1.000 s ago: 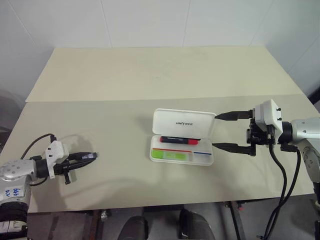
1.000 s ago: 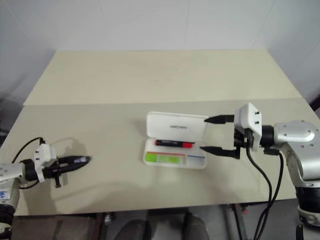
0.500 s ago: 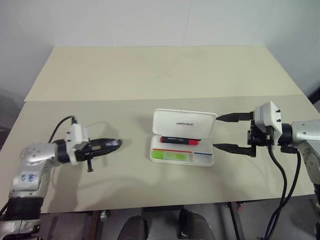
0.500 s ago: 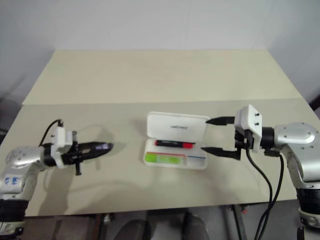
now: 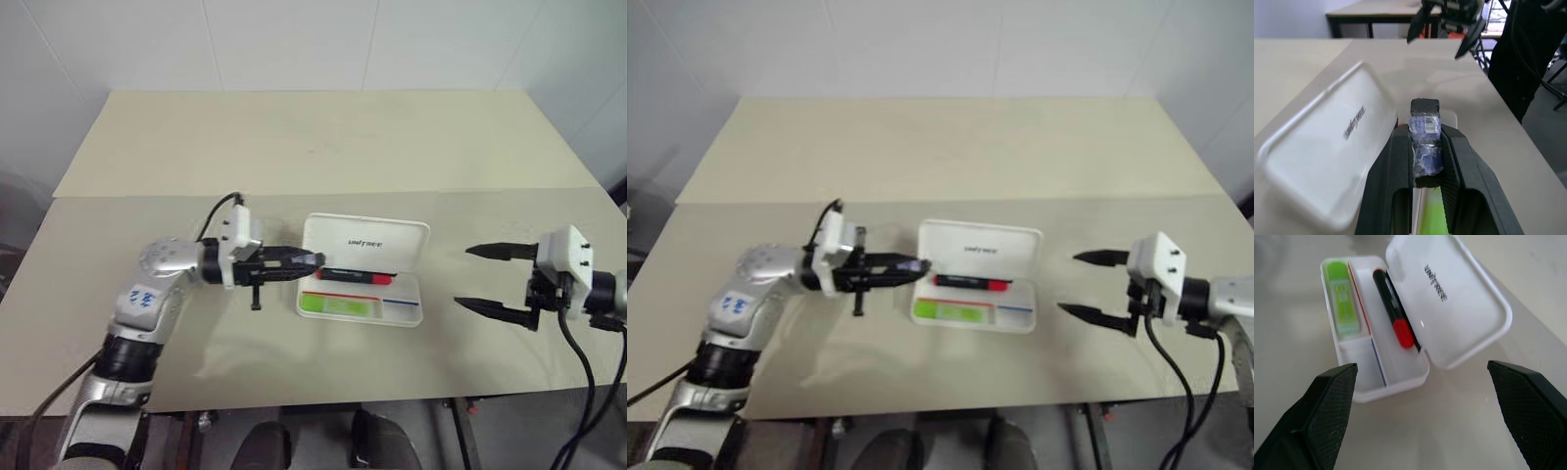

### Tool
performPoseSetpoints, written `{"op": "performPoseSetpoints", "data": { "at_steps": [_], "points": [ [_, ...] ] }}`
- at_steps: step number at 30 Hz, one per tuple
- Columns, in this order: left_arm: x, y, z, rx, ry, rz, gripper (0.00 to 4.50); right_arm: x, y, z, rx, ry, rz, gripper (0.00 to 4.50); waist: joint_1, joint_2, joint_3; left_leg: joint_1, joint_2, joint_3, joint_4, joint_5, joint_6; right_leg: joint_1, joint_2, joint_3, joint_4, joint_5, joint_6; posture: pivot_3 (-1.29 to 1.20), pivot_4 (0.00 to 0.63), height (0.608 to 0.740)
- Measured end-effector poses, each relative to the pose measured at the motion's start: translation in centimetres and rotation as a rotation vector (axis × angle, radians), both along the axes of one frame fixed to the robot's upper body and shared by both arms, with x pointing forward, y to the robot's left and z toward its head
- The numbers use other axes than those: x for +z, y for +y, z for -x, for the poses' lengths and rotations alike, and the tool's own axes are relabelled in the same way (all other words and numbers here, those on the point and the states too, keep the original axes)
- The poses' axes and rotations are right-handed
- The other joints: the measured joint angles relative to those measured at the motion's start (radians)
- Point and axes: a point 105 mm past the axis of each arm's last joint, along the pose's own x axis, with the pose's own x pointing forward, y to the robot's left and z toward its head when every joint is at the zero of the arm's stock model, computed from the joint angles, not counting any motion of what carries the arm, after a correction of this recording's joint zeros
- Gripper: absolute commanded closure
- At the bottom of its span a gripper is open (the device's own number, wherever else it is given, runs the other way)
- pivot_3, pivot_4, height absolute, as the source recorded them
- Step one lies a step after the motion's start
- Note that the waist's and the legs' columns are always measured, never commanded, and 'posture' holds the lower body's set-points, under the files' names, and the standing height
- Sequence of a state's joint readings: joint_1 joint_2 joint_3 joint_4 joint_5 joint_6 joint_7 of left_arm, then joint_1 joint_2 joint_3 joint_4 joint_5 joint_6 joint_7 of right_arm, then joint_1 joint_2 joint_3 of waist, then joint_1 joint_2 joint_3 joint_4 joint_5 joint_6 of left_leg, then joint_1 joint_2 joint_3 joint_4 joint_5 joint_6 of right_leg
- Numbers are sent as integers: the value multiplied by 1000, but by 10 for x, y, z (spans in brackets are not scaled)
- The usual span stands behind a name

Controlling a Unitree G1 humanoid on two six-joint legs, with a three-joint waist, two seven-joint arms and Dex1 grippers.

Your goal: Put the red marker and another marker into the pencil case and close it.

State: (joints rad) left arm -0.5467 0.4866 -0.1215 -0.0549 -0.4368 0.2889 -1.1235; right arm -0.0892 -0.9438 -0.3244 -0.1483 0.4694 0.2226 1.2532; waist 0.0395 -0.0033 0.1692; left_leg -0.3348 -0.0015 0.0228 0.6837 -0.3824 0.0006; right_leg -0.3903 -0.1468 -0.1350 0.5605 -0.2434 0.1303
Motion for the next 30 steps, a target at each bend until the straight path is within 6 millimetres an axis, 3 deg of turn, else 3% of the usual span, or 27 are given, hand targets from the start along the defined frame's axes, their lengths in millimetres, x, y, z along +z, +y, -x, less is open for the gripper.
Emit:
{"op": "performPoseSetpoints", "data": {
  "at_steps": [7,12,25,30],
  "points": [
    [-32,-48,1,-75,76,-56,4095,-1,-1,12,-37,-10,16,0,4,0,0,1,0,1,1,1,1,2,0,1,-1,1,1,0,150,740],
    [-47,-63,-2,-95,71,-118,4095,1,-4,16,-66,-13,12,0,12,0,0,1,0,1,1,1,1,2,0,0,-1,1,1,0,150,740],
    [-59,-107,-12,-124,79,-144,4095,5,-1,15,-94,-39,2,0,15,0,0,0,0,1,1,1,2,2,0,0,-3,1,1,0,150,740],
    [-57,-112,-11,-142,64,-148,4095,5,-1,15,-99,-40,1,0,13,0,0,1,0,1,1,1,2,2,0,0,-2,1,1,0,150,740]
  ]
}}
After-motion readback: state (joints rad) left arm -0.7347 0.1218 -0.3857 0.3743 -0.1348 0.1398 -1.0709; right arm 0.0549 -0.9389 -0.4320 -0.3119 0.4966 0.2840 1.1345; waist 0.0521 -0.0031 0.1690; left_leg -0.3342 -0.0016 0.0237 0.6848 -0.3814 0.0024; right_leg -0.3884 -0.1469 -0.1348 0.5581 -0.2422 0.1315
